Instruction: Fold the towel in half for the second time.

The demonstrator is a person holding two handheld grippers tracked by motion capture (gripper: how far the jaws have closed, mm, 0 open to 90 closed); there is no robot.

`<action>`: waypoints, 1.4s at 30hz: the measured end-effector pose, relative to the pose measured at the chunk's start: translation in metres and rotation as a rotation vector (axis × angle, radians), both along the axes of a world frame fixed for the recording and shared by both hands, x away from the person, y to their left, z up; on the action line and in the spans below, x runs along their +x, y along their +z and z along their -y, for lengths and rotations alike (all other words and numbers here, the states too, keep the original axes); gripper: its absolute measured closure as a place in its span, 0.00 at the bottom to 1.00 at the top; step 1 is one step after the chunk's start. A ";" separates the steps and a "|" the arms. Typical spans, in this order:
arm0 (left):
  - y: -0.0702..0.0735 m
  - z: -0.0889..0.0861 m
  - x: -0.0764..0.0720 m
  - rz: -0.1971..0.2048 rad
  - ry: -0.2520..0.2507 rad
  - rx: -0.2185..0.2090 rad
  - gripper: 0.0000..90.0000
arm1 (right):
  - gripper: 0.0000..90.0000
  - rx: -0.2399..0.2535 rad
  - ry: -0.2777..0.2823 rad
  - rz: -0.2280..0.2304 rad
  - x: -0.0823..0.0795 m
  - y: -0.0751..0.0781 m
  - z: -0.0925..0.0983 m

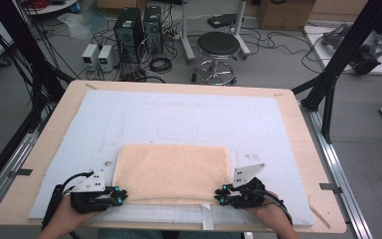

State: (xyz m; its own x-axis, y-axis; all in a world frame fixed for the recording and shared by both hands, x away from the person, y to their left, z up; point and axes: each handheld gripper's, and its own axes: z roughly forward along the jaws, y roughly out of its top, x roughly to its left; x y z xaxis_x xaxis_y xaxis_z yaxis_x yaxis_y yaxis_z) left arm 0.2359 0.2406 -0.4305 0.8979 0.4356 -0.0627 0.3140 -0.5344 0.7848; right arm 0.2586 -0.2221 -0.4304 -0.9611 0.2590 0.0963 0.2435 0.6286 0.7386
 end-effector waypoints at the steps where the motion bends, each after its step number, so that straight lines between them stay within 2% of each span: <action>1: 0.003 -0.002 0.000 0.015 0.007 -0.007 0.96 | 0.96 0.008 0.001 0.009 0.001 0.003 0.002; 2: 0.007 -0.004 0.000 0.032 0.017 -0.019 0.96 | 0.96 0.024 -0.003 0.014 0.001 0.007 0.004; 5: 0.016 -0.008 0.000 0.049 0.026 -0.052 0.96 | 0.97 0.071 0.002 0.038 -0.002 0.021 0.008; 7: 0.018 -0.008 -0.003 0.054 0.015 -0.045 0.96 | 0.97 0.082 0.013 0.046 -0.006 0.029 0.008; 8: 0.016 -0.007 -0.005 0.054 0.004 -0.026 0.96 | 0.97 0.076 0.025 0.046 -0.007 0.030 0.008; 9: 0.013 -0.005 -0.006 0.041 -0.004 -0.015 0.96 | 0.97 0.062 0.039 0.044 -0.008 0.029 0.007; 10: 0.009 -0.004 -0.007 0.023 -0.017 -0.002 0.96 | 0.96 0.046 0.056 0.022 -0.010 0.026 0.006; 11: 0.003 -0.003 -0.007 -0.005 -0.026 0.008 0.94 | 0.94 0.037 0.067 -0.007 -0.010 0.021 0.006; 12: 0.001 -0.002 -0.007 -0.017 -0.031 0.011 0.90 | 0.89 0.023 0.071 -0.053 -0.009 0.014 0.005; 14: -0.002 -0.003 -0.007 -0.036 -0.033 -0.020 0.81 | 0.86 0.037 0.062 -0.068 -0.008 0.006 0.005; 16: -0.002 -0.005 -0.005 -0.040 -0.035 -0.006 0.82 | 0.86 0.053 0.051 -0.074 -0.009 0.002 0.005; 18: -0.003 -0.004 -0.005 -0.040 -0.042 -0.001 0.83 | 0.86 0.021 0.047 -0.076 -0.009 -0.001 0.005; 20: -0.001 -0.003 -0.005 -0.038 -0.043 -0.006 0.80 | 0.83 0.028 0.049 -0.069 -0.009 -0.001 0.006; 24: 0.011 -0.004 -0.002 -0.008 -0.017 -0.044 0.74 | 0.73 0.079 -0.010 -0.028 -0.006 0.013 0.011; 28: 0.027 -0.004 0.004 0.044 0.013 -0.074 0.68 | 0.66 0.080 -0.060 0.004 0.002 0.025 0.015; 29: 0.030 -0.004 0.006 0.053 0.022 -0.076 0.67 | 0.64 0.080 -0.081 0.026 0.006 0.028 0.016; 32: 0.037 -0.003 0.018 0.077 0.066 -0.091 0.63 | 0.60 0.072 -0.141 0.050 0.017 0.033 0.019; 36: 0.041 -0.002 0.036 0.094 0.114 -0.094 0.60 | 0.56 0.072 -0.206 0.076 0.034 0.036 0.023; 40: 0.039 -0.002 0.055 0.085 0.171 -0.126 0.56 | 0.51 0.072 -0.265 0.097 0.053 0.039 0.026; 42: 0.037 -0.002 0.064 0.088 0.197 -0.126 0.55 | 0.50 0.072 -0.284 0.096 0.064 0.040 0.026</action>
State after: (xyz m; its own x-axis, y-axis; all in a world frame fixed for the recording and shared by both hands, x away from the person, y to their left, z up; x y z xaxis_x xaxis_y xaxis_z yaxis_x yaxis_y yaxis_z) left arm 0.3001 0.2429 -0.3932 0.8011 0.5962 -0.0525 0.3296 -0.3662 0.8702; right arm 0.3222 -0.2477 -0.3903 -0.8570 0.5140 0.0364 0.3287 0.4909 0.8068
